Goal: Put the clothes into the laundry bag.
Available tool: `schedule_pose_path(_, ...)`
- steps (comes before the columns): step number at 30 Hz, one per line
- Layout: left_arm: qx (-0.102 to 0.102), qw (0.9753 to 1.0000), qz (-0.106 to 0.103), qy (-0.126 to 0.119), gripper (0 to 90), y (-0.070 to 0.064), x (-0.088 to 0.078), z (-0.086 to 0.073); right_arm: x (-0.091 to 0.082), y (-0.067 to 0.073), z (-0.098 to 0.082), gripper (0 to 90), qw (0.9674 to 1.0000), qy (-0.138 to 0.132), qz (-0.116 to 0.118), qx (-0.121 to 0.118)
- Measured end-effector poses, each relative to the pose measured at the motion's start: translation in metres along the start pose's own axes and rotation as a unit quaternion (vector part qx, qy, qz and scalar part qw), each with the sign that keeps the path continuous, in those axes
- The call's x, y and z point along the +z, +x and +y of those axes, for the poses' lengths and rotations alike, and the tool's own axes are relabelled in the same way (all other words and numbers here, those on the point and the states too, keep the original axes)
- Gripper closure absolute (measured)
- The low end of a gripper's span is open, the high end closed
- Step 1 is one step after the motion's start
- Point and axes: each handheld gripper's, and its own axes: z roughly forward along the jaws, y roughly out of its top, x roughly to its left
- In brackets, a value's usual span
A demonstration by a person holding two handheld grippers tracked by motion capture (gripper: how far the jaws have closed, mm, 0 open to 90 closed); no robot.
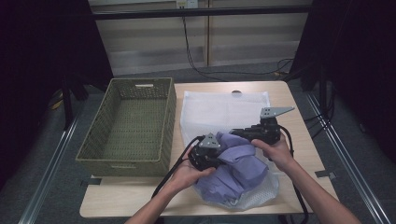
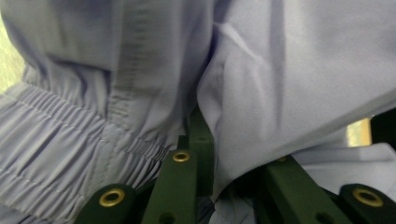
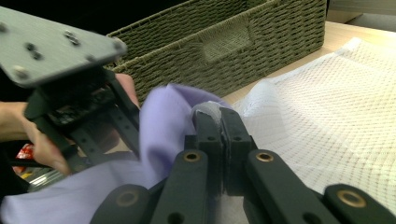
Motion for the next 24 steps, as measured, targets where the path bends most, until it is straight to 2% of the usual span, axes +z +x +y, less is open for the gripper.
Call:
schedule_pose_path(7, 0.002, 0.9996, 0.006, 0.028, 81.5, 0.003, 0.015, -0.005, 0.003, 0.003, 0.000, 88.8, 1.0000, 0.005, 0.001, -0.006)
schedule_pose_path(8, -0.003, 0.9995, 0.007, 0.031, 81.5, 0.003, 0.019, -0.007, 0.003, 0.003, 0.000, 88.8, 1.0000, 0.006, 0.001, -0.006)
schedule_pose_path(14, -0.011, 0.9982, 0.028, 0.052, 80.6, 0.004, 0.033, -0.015, 0.002, 0.005, 0.001, 88.8, 0.9999, 0.009, 0.000, -0.008)
schedule_pose_path(16, -0.014, 0.9980, 0.035, 0.050, 79.7, 0.004, 0.039, -0.020, 0.003, 0.005, 0.000, 88.7, 0.9999, 0.012, -0.001, -0.011)
schedule_pose_path(18, -0.019, 0.9977, 0.040, 0.051, 76.6, 0.004, 0.041, -0.021, 0.003, 0.006, 0.000, 88.8, 0.9998, 0.015, -0.001, -0.011)
schedule_pose_path(21, -0.032, 0.9982, 0.030, 0.040, 66.6, 0.004, 0.038, -0.021, 0.004, 0.006, 0.000, 88.7, 0.9998, 0.016, -0.001, -0.010)
schedule_pose_path(24, -0.033, 0.9989, 0.016, 0.030, 57.3, 0.002, 0.031, -0.020, 0.003, 0.004, -0.001, 88.7, 0.9999, 0.014, 0.000, -0.008)
